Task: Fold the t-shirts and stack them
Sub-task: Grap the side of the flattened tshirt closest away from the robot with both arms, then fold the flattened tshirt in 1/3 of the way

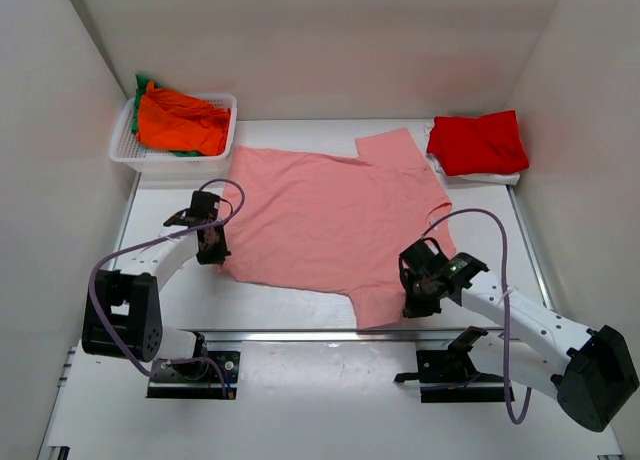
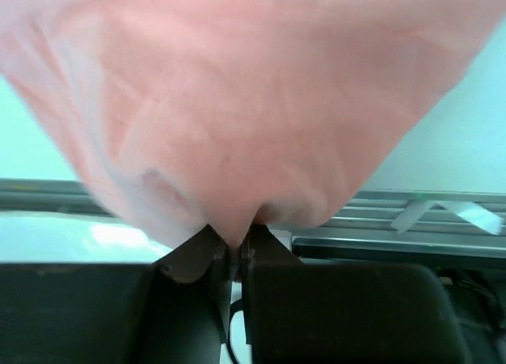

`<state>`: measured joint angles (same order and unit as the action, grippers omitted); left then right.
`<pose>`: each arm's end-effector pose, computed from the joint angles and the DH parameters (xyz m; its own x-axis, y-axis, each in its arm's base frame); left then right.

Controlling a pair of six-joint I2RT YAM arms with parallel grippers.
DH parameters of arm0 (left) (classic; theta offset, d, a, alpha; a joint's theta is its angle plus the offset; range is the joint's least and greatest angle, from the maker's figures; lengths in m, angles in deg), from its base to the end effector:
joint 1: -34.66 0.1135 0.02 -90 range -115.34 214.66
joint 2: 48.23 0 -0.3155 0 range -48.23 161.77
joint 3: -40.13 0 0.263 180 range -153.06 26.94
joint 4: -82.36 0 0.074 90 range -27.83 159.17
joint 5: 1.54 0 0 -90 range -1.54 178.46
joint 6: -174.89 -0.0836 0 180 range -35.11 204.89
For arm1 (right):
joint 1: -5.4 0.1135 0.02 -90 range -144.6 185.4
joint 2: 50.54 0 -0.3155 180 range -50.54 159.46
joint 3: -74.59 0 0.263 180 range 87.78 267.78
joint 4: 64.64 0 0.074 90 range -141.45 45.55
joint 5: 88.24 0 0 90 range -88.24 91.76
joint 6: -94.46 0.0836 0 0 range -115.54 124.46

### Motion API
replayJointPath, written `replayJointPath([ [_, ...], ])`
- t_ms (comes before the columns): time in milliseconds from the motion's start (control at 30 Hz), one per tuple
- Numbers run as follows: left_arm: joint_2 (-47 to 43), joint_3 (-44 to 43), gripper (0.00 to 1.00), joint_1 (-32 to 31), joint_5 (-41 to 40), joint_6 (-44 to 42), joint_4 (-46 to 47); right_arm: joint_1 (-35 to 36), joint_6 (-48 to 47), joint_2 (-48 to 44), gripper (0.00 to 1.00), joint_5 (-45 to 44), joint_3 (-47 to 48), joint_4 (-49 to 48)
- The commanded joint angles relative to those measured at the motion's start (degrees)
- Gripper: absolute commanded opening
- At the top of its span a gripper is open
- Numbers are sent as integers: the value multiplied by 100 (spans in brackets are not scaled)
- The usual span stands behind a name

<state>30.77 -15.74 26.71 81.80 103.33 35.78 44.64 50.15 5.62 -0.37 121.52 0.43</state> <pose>0.2550 -0.0258 0.1726 -0.9121 -0.1899 -0.3634 -0.2013 0.9795 -0.0065 0.1155 0.0903 0.1817 -0.9676 0.1330 -0.2146 0.0974 0.9809 0.1686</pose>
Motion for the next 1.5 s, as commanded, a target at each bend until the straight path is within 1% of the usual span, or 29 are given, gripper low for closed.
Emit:
replayJointPath([
  [0,-210,-662,0,-23,314,-86,-344,-574,-806,-141,0,160,695,332],
  [33,-210,-820,0,-23,349,-68,-361,-793,-981,-97,0,169,791,323],
  [67,-158,-969,0,3,349,-68,-388,-909,-1201,-88,0,404,923,340],
  [100,-105,-1040,0,21,393,-60,-397,-1179,-1307,-70,0,572,950,306],
  [133,-52,-1180,0,56,445,-86,-405,-1278,-1456,-9,0,617,1012,288],
  [167,18,-1286,0,108,428,-95,-388,-1549,-1571,0,0,731,1082,279],
  [333,581,-1779,0,179,498,-95,-388,-2341,-2221,289,0,872,1504,148],
  [400,870,-2007,0,188,490,-86,-353,-2526,-2389,491,0,925,1758,69],
  [533,1328,-2473,0,267,516,-86,-344,-2772,-2627,1027,1,943,2189,-125],
  [933,2611,-3686,0,399,569,2,-318,-2984,-3101,2820,0,986,3296,-766],
  [1033,3006,-3949,0,460,665,124,-309,-3194,-3163,3329,0,1214,3665,-872],
  [1100,3164,-4072,22,504,639,221,-274,-3466,-3111,3549,0,1609,3815,-1117],
  [1133,3226,-4160,24,531,639,274,-291,-3589,-3058,3699,3,1889,3859,-1197],
  [1167,3322,-4135,29,600,630,405,-178,-3895,-2788,3900,2,2275,4069,-1589],
  [1200,3263,-4126,34,627,726,554,14,-3907,-2568,4024,3,2374,4132,-1880],
  [1233,3218,-3978,44,680,797,686,277,-4090,-2443,4147,10,2567,4202,-2031],
  [1267,3096,-3881,46,715,980,792,445,-4178,-2199,4201,28,2629,4211,-2233],
  [1300,2956,-3723,47,776,1086,967,708,-4249,-1961,4314,34,2647,4298,-2461],
  [1367,2701,-3380,47,786,1166,1170,1061,-4354,-1531,4394,54,2595,4229,-2760],
  [1400,2499,-3335,47,794,1158,1232,1254,-4407,-1302,4386,58,2543,4064,-2936],
  [1467,2313,-3186,48,794,1140,1233,1361,-4478,-1090,4342,59,2377,4044,-2972],
])
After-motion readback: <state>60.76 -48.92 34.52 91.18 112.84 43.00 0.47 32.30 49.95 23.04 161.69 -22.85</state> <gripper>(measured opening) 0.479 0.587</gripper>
